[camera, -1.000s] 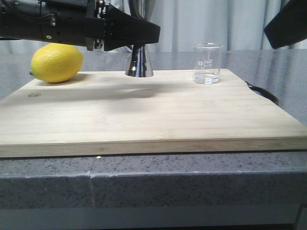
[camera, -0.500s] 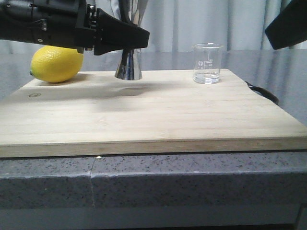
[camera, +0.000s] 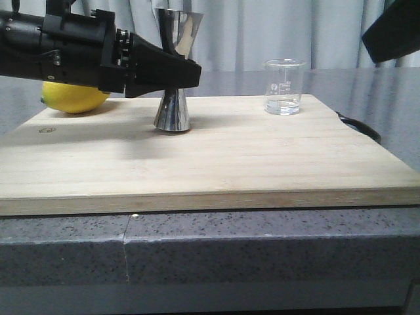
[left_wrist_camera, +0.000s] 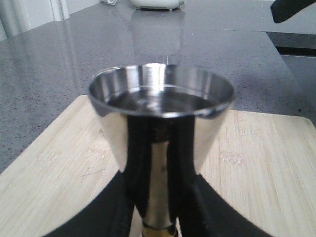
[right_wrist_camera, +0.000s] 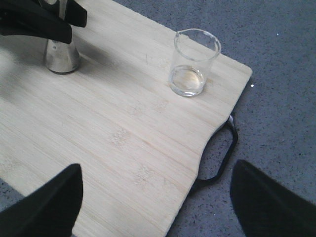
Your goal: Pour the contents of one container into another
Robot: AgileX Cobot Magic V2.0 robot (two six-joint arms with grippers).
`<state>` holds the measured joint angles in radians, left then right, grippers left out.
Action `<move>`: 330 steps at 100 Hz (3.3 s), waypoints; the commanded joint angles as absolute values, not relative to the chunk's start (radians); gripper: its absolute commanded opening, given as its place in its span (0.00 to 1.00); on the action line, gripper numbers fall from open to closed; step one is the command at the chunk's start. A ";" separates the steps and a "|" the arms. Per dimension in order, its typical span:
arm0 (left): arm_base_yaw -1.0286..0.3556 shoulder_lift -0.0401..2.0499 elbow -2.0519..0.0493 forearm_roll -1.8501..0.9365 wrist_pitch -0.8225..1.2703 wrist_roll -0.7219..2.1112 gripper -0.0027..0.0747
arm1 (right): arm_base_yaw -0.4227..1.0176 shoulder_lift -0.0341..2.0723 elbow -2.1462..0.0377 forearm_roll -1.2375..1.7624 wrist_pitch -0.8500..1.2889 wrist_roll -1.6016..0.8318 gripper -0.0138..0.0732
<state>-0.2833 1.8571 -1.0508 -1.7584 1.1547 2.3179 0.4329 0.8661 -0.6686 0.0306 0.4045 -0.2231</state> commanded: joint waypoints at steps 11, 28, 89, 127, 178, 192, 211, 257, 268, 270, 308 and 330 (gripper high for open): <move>-0.279 1.824 -1.070 -1.864 1.258 2.324 0.23 | 0.427 0.854 -0.695 0.020 0.331 -0.231 0.80; -0.279 1.824 -1.070 -1.864 1.258 2.324 0.24 | 0.427 0.854 -0.695 0.020 0.328 -0.231 0.80; -0.279 1.824 -1.070 -1.864 1.258 2.324 0.25 | 0.427 0.854 -0.695 0.018 0.322 -0.231 0.80; -0.279 1.824 -1.070 -1.864 1.258 2.324 0.51 | 0.427 0.854 -0.695 0.017 0.322 -0.231 0.80; -0.279 1.654 -1.070 -1.582 0.976 2.053 0.72 | 0.427 0.854 -0.695 0.006 0.321 -0.231 0.80; -0.279 1.558 -1.070 -1.374 0.874 1.865 0.72 | 0.427 0.854 -0.695 0.006 0.338 -0.231 0.80; -0.279 1.406 -1.070 -1.065 0.820 1.562 0.72 | 0.406 0.854 -0.695 0.006 0.418 -0.230 0.80; -0.279 0.966 -1.070 -0.117 0.908 0.385 0.72 | 0.204 0.854 -0.824 0.008 0.834 -0.017 0.80; -0.279 0.895 -1.070 -0.005 1.005 0.241 0.72 | 0.199 0.854 -0.883 0.006 0.901 0.013 0.80; -0.279 0.884 -1.070 0.000 1.016 0.220 0.72 | 0.199 0.853 -0.886 0.008 0.903 0.013 0.80; -0.279 0.711 -0.920 0.012 0.824 0.000 0.64 | 0.199 0.736 -0.880 0.021 0.779 0.037 0.80; -0.279 0.708 -0.901 0.006 0.777 0.000 0.38 | 0.199 0.730 -0.864 0.021 0.765 0.037 0.51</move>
